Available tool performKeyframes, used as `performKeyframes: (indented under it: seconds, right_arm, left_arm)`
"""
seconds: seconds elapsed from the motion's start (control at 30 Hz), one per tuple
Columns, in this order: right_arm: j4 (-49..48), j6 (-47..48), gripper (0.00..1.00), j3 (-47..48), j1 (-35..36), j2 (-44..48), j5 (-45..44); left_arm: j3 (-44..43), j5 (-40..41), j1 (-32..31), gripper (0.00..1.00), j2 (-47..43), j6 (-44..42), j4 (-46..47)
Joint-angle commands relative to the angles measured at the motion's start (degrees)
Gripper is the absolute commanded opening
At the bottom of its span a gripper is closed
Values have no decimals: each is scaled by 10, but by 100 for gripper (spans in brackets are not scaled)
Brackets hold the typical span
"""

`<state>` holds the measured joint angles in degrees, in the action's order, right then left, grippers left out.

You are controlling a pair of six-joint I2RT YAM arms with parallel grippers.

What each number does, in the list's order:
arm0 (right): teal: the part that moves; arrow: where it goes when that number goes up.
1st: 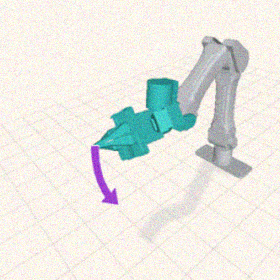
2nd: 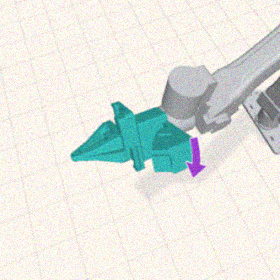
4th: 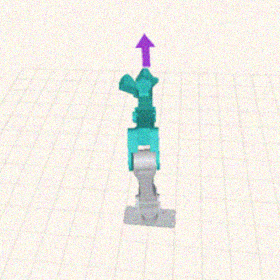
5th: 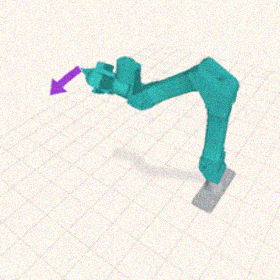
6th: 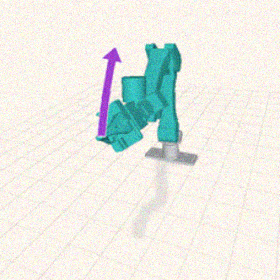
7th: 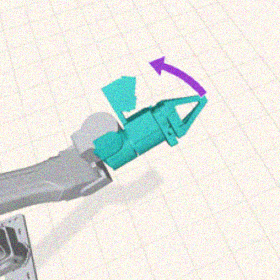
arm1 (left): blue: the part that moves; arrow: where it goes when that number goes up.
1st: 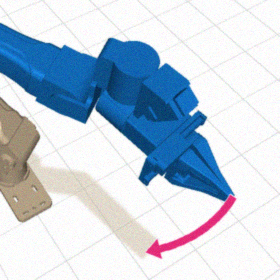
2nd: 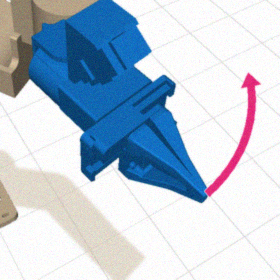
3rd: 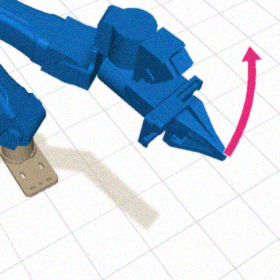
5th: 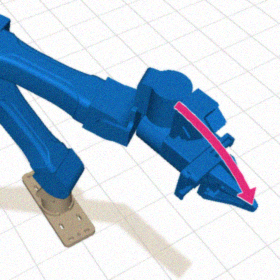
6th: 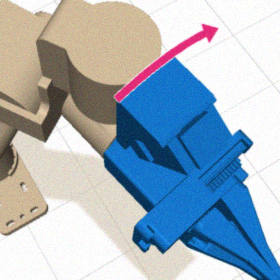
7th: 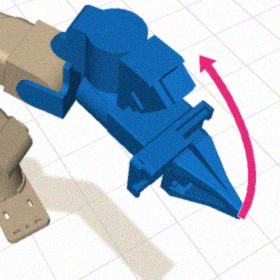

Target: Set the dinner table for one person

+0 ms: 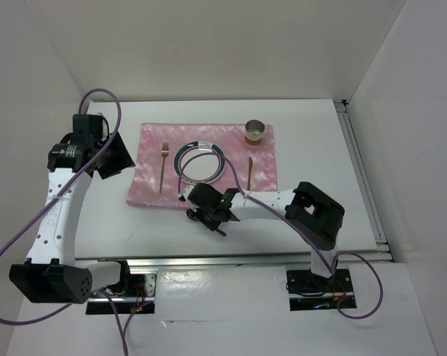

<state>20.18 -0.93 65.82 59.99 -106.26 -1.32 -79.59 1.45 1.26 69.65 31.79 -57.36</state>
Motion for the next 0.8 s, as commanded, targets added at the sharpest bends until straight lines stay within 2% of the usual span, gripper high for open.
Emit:
performKeyframes:
  seconds: [0.0,0.1,0.23,0.33,0.37,0.47,0.5,0.6,0.77]
  right_arm:
    - [26,-11,15,-2,22,21,-42]
    - [61,-16,0,9,36,64,-57]
    - [109,-68,0,9,36,144,-131]
    - [139,-136,0,9,-17,203,-147]
    - [146,-157,0,9,-66,218,-147]
    - [159,-227,0,14,-154,223,-106]
    - [159,-236,0,14,-212,215,-89]
    - [124,-241,0,30,-293,179,-55]
    - [95,-228,0,42,-353,111,-66]
  left_arm:
    - [-8,-1,-2,62,2,4,16]
    - [-14,5,-2,62,9,-1,21]
    - [-29,13,-2,62,20,-7,21]
    - [-29,13,-2,62,26,-7,26]
    - [-29,20,-2,61,26,-7,26]
    - [-29,34,-2,61,31,-7,26]
    - [-29,34,-7,61,31,-7,26]
    - [-11,34,-7,61,31,-13,38]
    - [14,73,-7,61,44,-18,44]
